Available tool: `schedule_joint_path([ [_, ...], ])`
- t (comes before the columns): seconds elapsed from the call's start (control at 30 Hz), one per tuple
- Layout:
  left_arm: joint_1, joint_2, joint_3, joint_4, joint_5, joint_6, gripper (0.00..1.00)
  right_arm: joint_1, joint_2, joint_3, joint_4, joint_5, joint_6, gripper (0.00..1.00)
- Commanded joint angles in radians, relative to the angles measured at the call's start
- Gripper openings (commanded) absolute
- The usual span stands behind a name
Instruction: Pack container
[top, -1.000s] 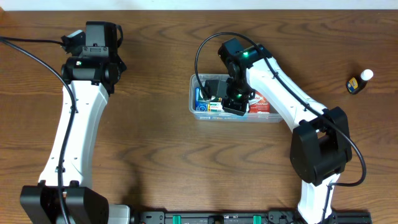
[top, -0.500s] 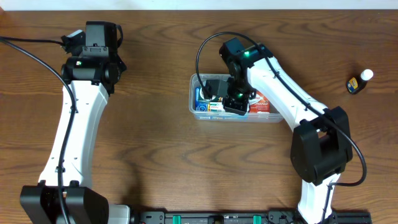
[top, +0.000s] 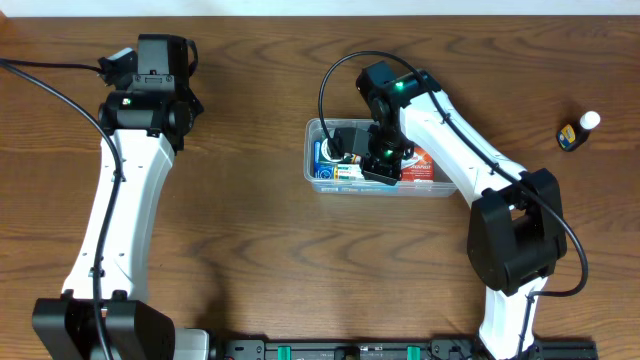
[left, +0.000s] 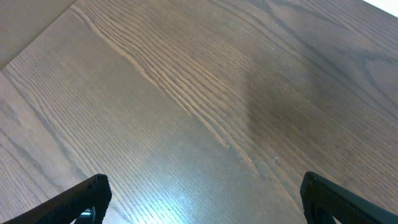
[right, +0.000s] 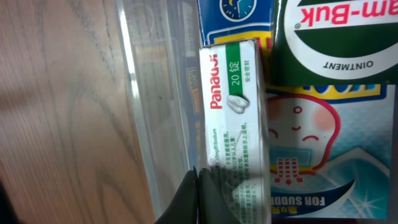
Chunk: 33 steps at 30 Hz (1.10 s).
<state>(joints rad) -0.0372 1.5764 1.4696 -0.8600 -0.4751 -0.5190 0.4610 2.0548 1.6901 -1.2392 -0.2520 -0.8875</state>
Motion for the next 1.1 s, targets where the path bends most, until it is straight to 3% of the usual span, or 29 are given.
schedule_joint_path([
  [0.0, 0.003, -0.005, 0.007, -0.003, -0.016, 0.010, 0.98, -0.010, 0.009, -0.015, 0.007, -0.010, -0.019, 0.01],
  [0.87, 0.003, -0.005, 0.007, -0.003, -0.016, 0.010, 0.98, -0.010, 0.009, -0.018, 0.070, 0.002, -0.016, 0.01],
  [1.07, 0.003, -0.005, 0.007, -0.003, -0.016, 0.010, 0.98, -0.010, 0.009, -0.018, 0.116, 0.042, 0.042, 0.01],
])
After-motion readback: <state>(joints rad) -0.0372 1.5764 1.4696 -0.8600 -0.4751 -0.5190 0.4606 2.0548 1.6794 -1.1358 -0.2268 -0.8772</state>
